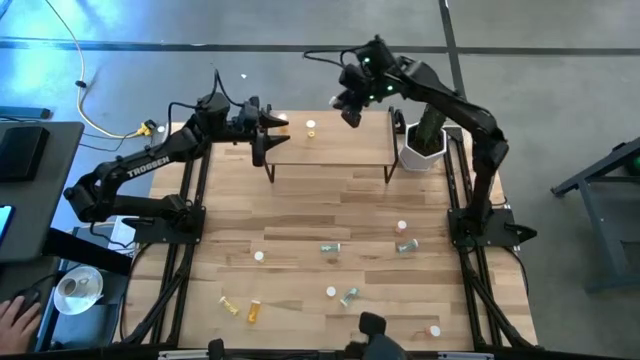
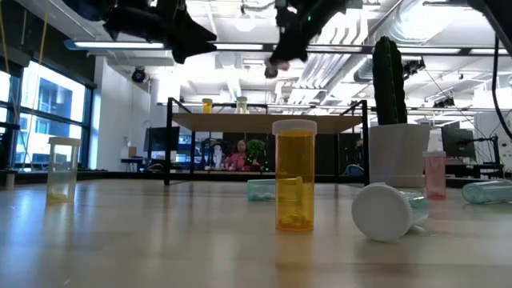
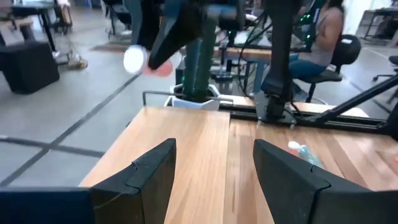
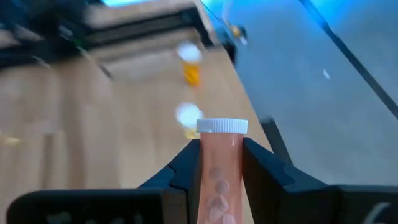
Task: Pick and place medicine bottles onto shelf by color
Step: Put the top left pink pill bottle on the shelf
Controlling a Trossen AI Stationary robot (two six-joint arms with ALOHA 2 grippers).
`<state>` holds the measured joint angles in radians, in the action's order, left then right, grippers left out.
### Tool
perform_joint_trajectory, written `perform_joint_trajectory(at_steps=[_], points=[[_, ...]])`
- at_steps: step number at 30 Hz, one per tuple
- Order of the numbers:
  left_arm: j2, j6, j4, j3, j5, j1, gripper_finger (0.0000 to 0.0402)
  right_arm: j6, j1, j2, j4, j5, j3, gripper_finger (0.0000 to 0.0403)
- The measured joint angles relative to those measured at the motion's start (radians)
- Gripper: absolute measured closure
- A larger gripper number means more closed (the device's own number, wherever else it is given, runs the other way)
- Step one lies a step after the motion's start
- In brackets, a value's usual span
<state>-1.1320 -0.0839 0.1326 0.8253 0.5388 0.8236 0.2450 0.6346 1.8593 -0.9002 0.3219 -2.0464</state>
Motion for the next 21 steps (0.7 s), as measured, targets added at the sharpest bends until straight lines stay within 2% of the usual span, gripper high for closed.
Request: perform_joint_trajectory(at_steps=[7, 13, 17, 21], points=[[-0.005, 0.094, 0.275, -0.101, -0.008, -0.052, 0.0198, 0.001, -0.016, -0.047, 0.120, 0.192, 0.000, 0.0320], [-0.043, 0.119, 0.410, -0.140, -0.114, -0.122, 0.0198, -0.055, -0.053, -0.050, 0.259, 0.346, 0.000, 0.0320], [-0.085, 0.121, 0.527, -0.140, -0.123, -0.166, 0.0198, -0.062, -0.095, -0.050, 0.321, 0.396, 0.000, 0.0320], [-0.131, 0.142, 0.681, -0.140, -0.135, -0.208, 0.0198, -0.061, -0.133, -0.050, 0.357, 0.402, 0.000, 0.0320]])
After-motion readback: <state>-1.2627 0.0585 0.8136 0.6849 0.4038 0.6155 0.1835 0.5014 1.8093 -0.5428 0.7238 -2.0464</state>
